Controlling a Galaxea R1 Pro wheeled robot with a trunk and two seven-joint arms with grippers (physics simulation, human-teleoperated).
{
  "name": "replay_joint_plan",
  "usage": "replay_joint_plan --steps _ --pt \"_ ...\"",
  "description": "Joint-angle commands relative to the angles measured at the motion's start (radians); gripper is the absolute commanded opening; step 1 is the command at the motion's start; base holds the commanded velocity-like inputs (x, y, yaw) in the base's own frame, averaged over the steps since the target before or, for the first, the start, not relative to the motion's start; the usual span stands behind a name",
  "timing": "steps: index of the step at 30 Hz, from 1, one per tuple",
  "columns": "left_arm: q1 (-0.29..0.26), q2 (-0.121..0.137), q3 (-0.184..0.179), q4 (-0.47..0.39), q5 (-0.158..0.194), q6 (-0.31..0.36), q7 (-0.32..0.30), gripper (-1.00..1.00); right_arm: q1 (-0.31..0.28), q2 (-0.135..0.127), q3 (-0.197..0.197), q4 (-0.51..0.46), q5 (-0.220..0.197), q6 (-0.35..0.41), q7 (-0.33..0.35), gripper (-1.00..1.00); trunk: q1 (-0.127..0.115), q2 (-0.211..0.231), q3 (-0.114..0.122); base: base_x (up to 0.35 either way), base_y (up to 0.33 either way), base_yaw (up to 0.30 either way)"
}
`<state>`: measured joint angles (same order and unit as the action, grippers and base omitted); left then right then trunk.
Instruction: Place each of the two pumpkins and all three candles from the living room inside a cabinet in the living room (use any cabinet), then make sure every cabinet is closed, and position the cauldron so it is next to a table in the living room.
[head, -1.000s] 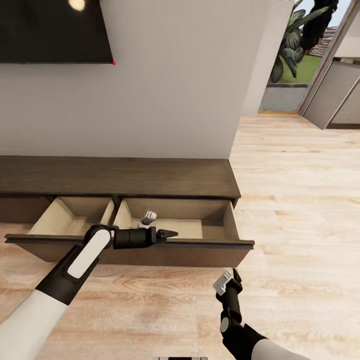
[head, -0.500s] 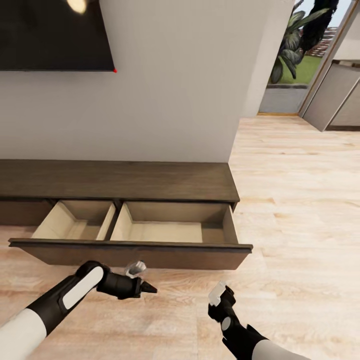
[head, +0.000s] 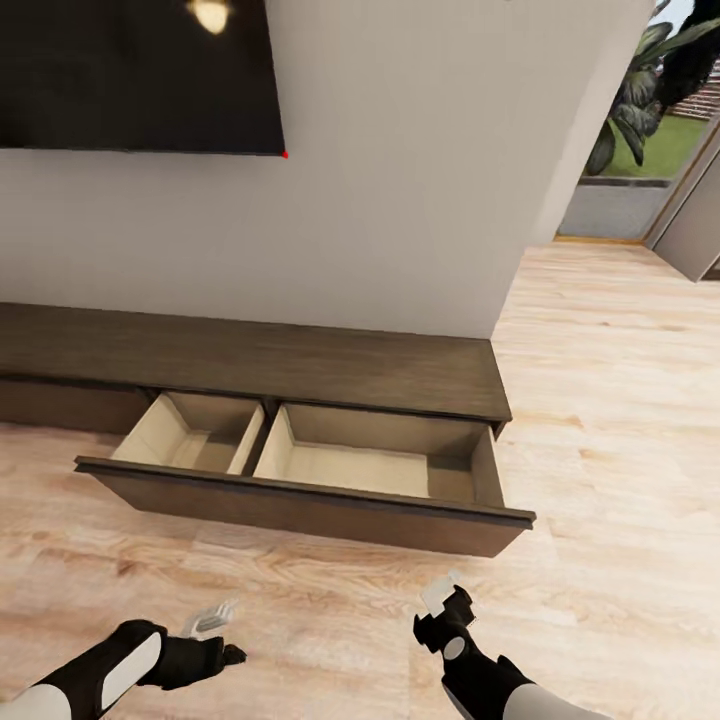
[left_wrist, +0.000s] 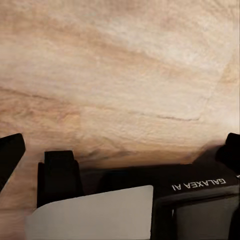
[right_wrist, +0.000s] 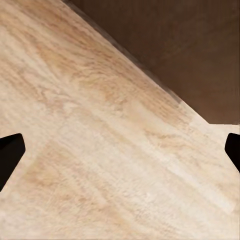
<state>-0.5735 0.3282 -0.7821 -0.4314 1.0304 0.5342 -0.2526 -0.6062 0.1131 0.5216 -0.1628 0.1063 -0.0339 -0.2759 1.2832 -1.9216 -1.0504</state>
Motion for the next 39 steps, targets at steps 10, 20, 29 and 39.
replay_joint_plan --steps 10,20,29,39 --pt "0.0 -0.101 0.001 0.295 0.006 -0.267 0.044 1.0 0.053 0.008 0.0 0.009 0.001 -0.041 0.001 1.0 -0.038 0.07 0.031 0.0 0.0 0.289" --pt "0.001 -0.174 0.006 0.379 0.011 -0.388 0.165 1.0 0.063 0.007 0.0 0.011 -0.155 -0.049 0.003 1.0 -0.077 0.14 0.063 0.0 0.0 0.289" --pt "0.005 -0.191 0.007 0.414 0.023 -0.436 0.229 1.0 0.063 0.008 0.001 0.026 -0.164 -0.05 0.006 1.0 -0.111 0.203 0.088 0.0 0.0 0.289" --pt "0.009 -0.192 0.007 0.426 0.084 -0.466 0.23 1.0 0.064 0.008 0.002 0.028 -0.165 -0.052 0.007 1.0 -0.15 0.273 0.115 0.0 0.0 0.289"
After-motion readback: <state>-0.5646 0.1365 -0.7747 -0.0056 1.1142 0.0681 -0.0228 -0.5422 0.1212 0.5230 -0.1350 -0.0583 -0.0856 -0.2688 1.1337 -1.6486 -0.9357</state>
